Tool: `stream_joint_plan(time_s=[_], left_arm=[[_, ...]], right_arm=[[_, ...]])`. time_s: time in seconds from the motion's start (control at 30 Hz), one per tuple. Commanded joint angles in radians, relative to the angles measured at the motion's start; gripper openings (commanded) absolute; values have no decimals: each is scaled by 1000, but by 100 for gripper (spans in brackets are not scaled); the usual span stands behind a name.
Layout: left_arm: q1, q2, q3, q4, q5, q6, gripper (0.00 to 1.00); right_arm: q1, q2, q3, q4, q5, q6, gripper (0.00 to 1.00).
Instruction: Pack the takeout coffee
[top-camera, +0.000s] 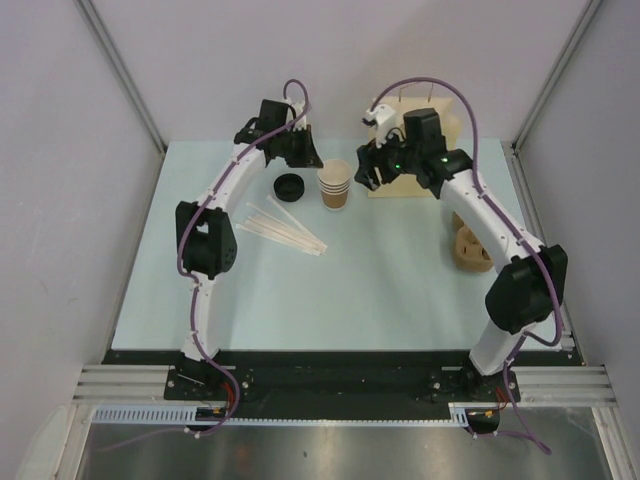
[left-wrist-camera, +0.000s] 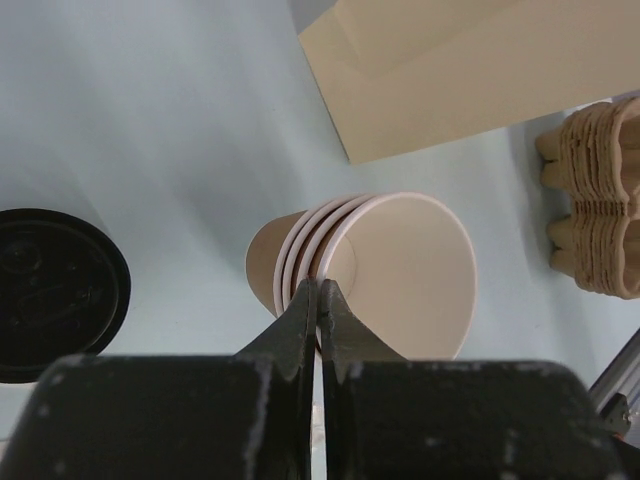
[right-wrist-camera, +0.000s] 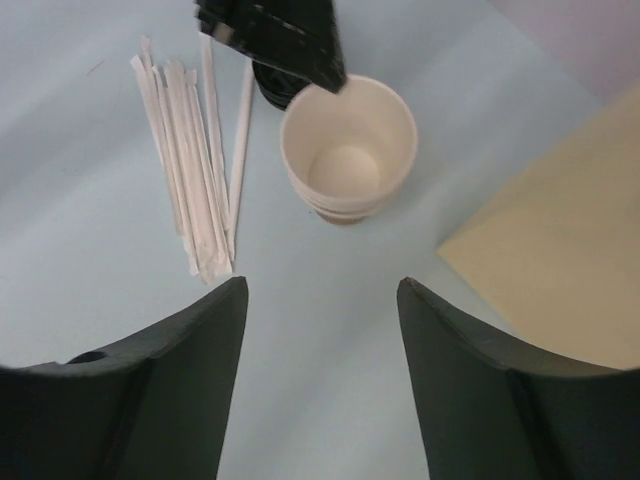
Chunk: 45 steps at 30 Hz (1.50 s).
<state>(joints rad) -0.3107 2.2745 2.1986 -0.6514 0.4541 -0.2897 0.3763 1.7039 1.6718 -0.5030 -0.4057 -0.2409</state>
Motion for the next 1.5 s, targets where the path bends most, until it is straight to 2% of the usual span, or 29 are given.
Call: stream_joint_plan(time_s=[0.0, 0.13, 0.23, 0.43, 0.77, 0.87, 0.9, 0.97, 1.0, 1.03, 1.1, 1.17, 1.2, 1.3, 1.47], left_arm=[[7, -73, 1, 53, 72, -32, 0], [7, -78, -2, 47, 77, -35, 0], [7, -76, 0, 49, 75, -42, 0], [9, -78, 0, 42, 78, -39, 0], [7, -76, 1, 42, 81, -37, 0], [9, -75, 0, 42, 80, -32, 0], [10, -76, 0, 41, 81, -34, 0], [10, -73, 0, 42, 81, -34, 0], [12, -73, 0, 41, 80, -35, 0], [12, -73, -2, 42, 84, -34, 0], [15, -72, -2, 47, 92, -34, 0], [22, -69, -10, 48, 98, -45, 9], [25, -70, -16, 58, 101, -49, 24], [45, -82, -53, 84, 109, -80, 46], [81, -99, -108, 116, 138, -123, 51]], right_arm=[[65, 89, 107, 69, 54, -172, 62], [118, 157, 134, 130, 45, -250, 53], [151, 203, 149, 135, 35, -293, 52], [170, 290, 207, 133, 56, -285, 50], [170, 369, 259, 135, 74, -282, 40], [167, 373, 263, 135, 77, -284, 31], [167, 375, 264, 135, 77, -284, 24], [165, 378, 269, 132, 82, -281, 15], [165, 378, 270, 133, 82, -281, 5], [167, 381, 273, 130, 85, -281, 0], [165, 382, 275, 132, 94, -284, 0], [164, 384, 276, 146, 106, -272, 0], [161, 384, 275, 152, 110, -264, 0], [156, 385, 273, 176, 120, -235, 0], [153, 382, 252, 215, 142, -212, 0]])
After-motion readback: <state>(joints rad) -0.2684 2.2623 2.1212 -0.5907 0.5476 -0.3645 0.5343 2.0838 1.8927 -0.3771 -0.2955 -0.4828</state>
